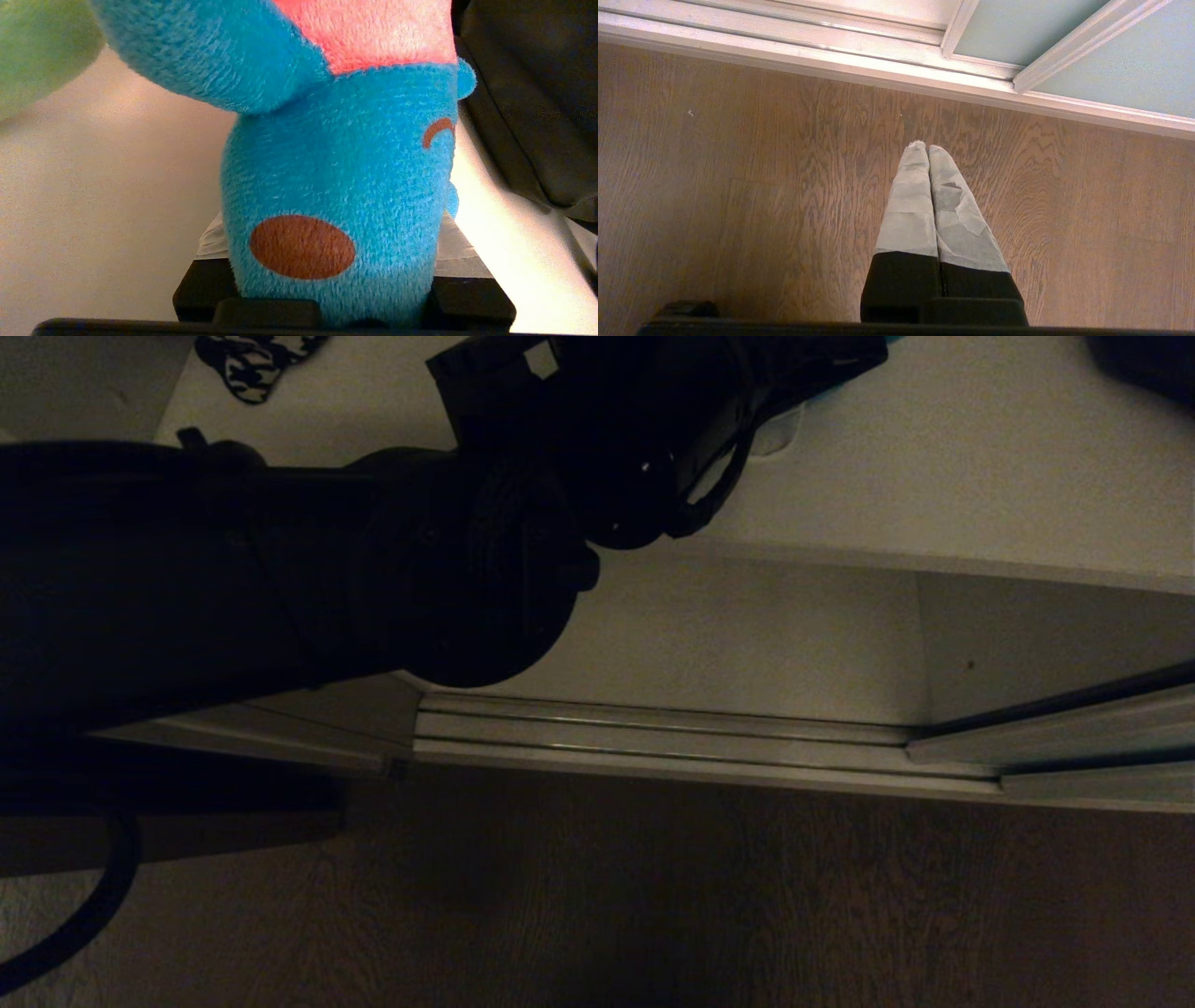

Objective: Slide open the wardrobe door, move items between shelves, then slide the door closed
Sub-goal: Place the blue doll on the higher shelf

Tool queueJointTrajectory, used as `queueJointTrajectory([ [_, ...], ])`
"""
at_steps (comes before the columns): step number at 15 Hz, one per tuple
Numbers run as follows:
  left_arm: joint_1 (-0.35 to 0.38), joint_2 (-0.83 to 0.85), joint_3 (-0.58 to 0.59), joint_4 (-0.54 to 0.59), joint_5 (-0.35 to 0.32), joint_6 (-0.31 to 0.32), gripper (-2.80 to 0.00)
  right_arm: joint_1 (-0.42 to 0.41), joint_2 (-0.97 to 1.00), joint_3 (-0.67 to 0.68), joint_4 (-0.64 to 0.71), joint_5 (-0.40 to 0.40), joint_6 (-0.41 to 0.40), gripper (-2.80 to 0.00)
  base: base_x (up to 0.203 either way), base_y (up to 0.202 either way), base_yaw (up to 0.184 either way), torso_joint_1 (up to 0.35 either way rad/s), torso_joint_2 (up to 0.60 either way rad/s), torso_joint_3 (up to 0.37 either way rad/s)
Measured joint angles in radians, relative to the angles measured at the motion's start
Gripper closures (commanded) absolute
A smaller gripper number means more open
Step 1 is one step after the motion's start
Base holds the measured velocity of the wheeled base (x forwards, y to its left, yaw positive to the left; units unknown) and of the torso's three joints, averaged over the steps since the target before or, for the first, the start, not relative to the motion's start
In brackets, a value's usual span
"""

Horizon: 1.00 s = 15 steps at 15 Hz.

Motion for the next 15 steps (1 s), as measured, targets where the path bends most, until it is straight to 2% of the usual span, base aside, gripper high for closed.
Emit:
queueJointTrajectory([
  [4, 0.008, 0.013, -0.001, -0.016, 0.021, 0.020, 0.00, 0.000, 0.000, 0.000, 0.000, 0.000, 0.000, 0.00, 0.000, 0.000, 0.000, 0.000, 0.00, 0.000],
  [9, 0.012, -0.001, -0.001, -0.014, -0.002, 0.033, 0.00, 0.000, 0.000, 0.000, 0.000, 0.000, 0.000, 0.00, 0.000, 0.000, 0.000, 0.000, 0.00, 0.000],
  [11, 0.012, -0.018, -0.001, -0.012, -0.005, 0.063, 0.00, 0.000, 0.000, 0.000, 0.000, 0.000, 0.000, 0.00, 0.000, 0.000, 0.000, 0.000, 0.00, 0.000],
  [12, 0.012, -0.023, -0.001, -0.011, -0.002, 0.073, -2.80, 0.000, 0.000, 0.000, 0.000, 0.000, 0.000, 0.00, 0.000, 0.000, 0.000, 0.000, 0.00, 0.000],
  [15, 0.011, -0.028, -0.001, -0.019, 0.001, 0.094, -2.80, 0.000, 0.000, 0.000, 0.000, 0.000, 0.000, 0.00, 0.000, 0.000, 0.000, 0.000, 0.00, 0.000],
])
